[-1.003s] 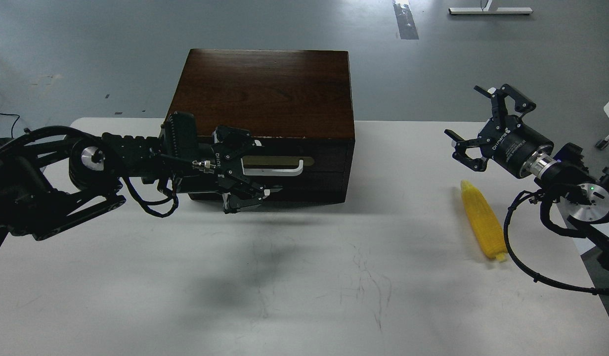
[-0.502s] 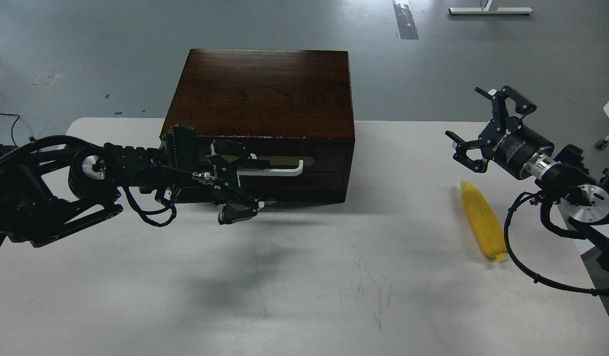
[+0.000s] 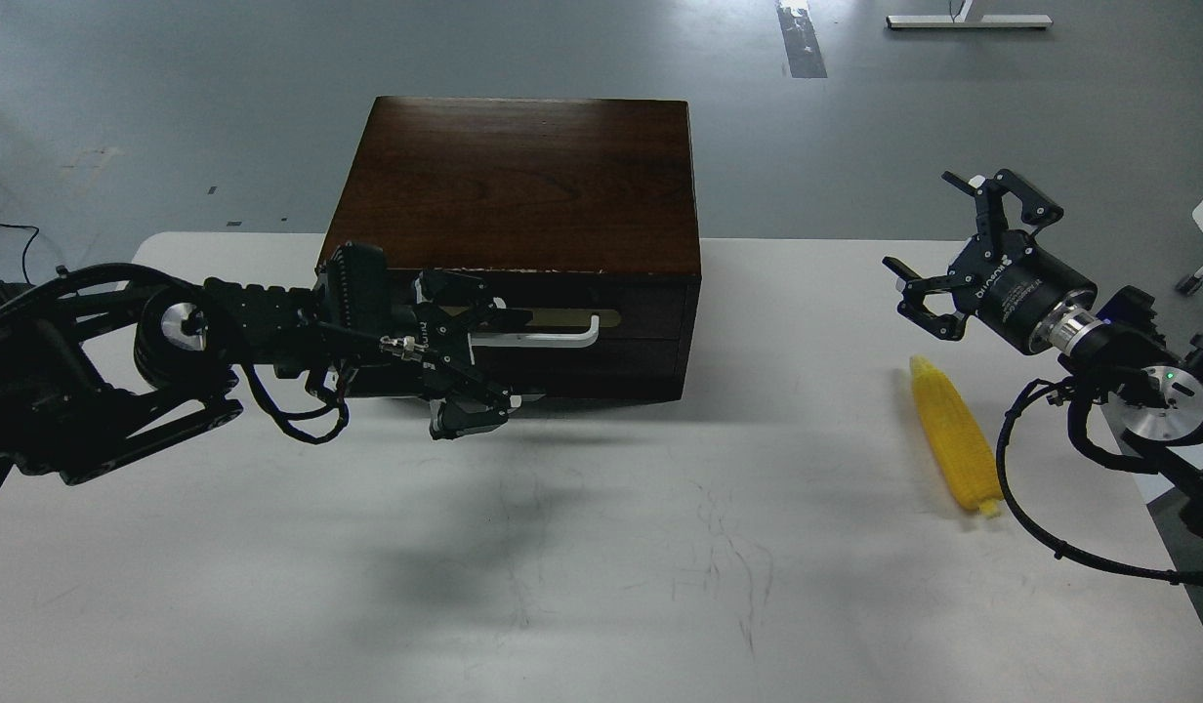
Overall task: Put corn in drawer with both arms
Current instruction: 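Close the left gripper on the white drawer handle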
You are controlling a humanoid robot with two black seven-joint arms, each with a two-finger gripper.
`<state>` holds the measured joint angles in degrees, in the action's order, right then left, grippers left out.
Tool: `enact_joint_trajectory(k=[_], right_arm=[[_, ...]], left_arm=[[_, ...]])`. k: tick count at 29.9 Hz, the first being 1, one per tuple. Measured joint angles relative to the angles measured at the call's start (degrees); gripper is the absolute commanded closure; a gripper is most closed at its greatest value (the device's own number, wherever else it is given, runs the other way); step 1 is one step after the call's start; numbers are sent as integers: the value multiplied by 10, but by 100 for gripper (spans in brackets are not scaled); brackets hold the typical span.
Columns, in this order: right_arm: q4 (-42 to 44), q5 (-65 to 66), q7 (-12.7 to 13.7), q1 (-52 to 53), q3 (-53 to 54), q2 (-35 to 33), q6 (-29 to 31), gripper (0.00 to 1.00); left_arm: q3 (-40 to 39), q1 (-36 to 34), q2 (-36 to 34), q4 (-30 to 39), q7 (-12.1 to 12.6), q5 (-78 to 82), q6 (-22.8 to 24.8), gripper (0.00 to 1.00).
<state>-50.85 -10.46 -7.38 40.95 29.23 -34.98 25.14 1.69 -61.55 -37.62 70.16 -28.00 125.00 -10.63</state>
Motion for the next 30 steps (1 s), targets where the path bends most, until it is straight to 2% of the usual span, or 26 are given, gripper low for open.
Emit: enact_joint_trajectory(k=[30], right_arm=[[8, 0, -1, 0, 1, 3, 2, 0]], left_arm=[[24, -4, 0, 3, 0, 0, 0, 20]])
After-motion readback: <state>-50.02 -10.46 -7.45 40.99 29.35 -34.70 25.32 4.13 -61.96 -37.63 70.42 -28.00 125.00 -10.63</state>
